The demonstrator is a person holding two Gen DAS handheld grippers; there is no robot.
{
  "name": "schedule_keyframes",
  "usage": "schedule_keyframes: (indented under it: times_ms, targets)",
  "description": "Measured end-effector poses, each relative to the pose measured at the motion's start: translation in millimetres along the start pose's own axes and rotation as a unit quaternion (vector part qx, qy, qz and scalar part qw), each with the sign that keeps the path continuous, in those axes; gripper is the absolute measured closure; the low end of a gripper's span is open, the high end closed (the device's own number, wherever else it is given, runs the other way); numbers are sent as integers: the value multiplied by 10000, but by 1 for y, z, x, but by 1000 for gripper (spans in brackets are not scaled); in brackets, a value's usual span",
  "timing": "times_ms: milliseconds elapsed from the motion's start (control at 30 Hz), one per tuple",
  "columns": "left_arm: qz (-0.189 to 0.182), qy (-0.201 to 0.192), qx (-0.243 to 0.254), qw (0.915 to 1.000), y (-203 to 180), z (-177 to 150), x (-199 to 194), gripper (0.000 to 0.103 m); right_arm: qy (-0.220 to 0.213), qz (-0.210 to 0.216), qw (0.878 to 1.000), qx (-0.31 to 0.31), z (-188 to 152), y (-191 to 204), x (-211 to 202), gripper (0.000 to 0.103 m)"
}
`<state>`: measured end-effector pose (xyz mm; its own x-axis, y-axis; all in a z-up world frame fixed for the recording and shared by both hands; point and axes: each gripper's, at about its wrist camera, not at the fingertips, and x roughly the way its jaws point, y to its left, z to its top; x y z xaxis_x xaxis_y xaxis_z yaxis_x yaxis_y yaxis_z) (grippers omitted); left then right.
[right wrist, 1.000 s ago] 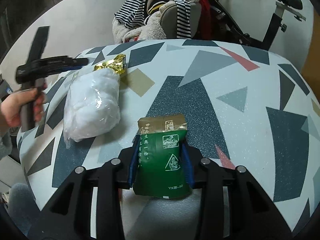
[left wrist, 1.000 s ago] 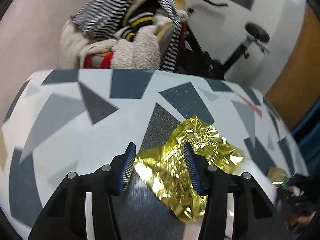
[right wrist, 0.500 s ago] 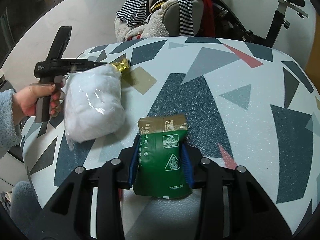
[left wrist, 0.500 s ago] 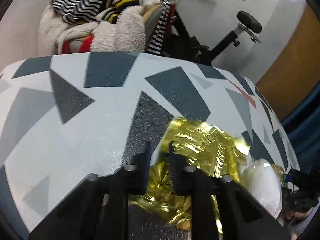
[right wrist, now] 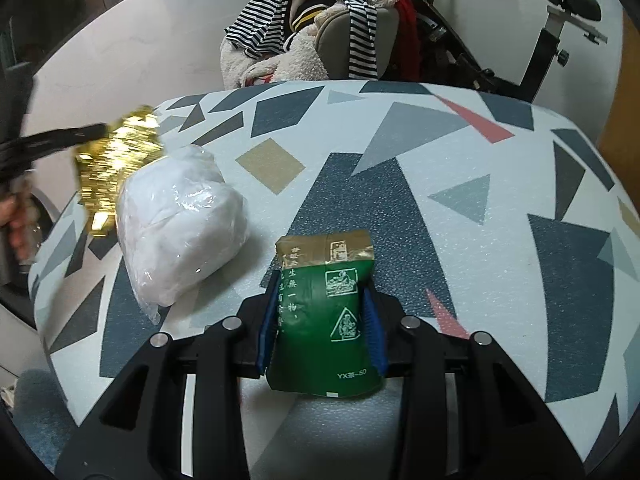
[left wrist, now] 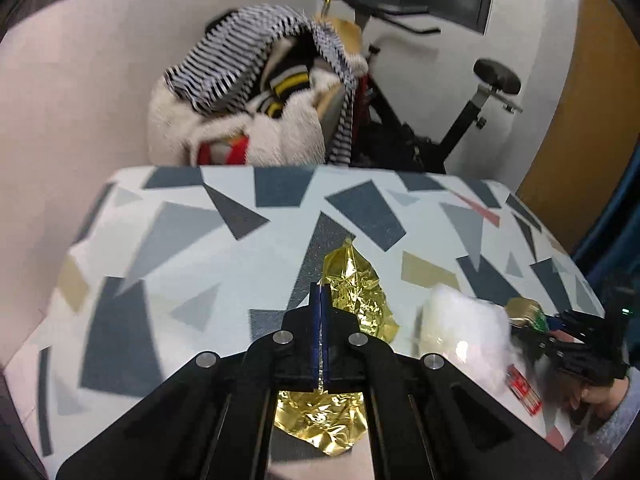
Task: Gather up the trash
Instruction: 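Carry the green packet and gold foil with both tools toward the bin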
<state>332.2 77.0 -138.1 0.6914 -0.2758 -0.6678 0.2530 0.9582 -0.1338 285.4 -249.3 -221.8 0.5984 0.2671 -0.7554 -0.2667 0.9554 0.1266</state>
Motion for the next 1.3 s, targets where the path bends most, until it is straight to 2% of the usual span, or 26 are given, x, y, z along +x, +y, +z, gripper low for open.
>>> schedule_keyframes:
  times_ms: [200,333,433,633,733,1000,1300]
  targets:
    - [-41,-151,38,9999,-8,-12,-63,102,-147,-213,9995,-174,2,7,-15,64]
    - [-99,-267,276,9992,-25,-28,-103,102,-357,-147,9992,-142,0,11,-39,64]
    - [-196,-300,262,9990,-35,-39,-121,102,-474,-83,9988,-78,-4,17,-60,64]
    - [-526,-293,458,9971,-72,-80,-157,102,-696,129,9974,-139,-30,37,-105,64]
    - [-687,-232,692,9950,-97,-114,-172,102,-753,226,9968,-123,-49,47,-123,64]
    - [-1059,-58,1129,9879,-142,-200,-188,102,-908,370,9951,-145,-101,73,-157,64]
    - [-1189,560,1429,9810,-173,-270,-155,102,-923,408,9949,70,-136,78,-170,64]
